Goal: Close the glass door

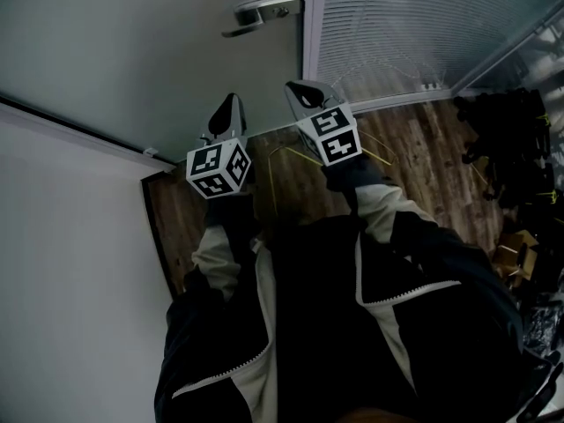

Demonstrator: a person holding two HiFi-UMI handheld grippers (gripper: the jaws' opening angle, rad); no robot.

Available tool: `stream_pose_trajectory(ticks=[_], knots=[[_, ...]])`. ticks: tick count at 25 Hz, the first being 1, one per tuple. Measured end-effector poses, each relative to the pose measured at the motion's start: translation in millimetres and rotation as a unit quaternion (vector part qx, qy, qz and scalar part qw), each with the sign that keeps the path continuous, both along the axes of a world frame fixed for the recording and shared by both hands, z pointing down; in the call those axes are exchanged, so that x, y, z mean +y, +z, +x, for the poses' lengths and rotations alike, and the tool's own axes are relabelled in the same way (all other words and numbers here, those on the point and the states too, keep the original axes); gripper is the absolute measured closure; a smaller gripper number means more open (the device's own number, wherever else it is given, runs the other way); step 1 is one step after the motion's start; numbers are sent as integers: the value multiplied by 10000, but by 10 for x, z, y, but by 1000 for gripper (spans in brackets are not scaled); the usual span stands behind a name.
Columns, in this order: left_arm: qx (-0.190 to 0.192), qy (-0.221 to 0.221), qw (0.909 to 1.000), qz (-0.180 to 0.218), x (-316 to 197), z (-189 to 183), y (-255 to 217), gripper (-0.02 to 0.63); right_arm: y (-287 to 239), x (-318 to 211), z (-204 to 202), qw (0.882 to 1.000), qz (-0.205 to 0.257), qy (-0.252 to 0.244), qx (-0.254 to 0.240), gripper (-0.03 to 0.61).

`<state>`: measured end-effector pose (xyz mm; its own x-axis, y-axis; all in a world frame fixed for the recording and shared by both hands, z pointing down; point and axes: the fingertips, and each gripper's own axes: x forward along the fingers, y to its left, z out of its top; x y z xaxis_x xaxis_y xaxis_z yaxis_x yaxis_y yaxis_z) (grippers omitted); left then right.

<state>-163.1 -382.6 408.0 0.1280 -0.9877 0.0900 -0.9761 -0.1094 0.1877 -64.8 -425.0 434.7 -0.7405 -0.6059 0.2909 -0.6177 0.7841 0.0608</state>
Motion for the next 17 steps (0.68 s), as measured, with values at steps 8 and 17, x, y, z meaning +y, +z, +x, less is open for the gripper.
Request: stream_pose_trajectory(ticks=[8, 17], knots=[[-44, -14, 10000, -10, 0, 23, 21, 614, -9, -1, 25, 10000, 55, -2, -11, 577], [-12, -114, 9999, -106, 1, -9, 61, 614, -32, -88, 84, 10000, 9, -2, -2, 577]])
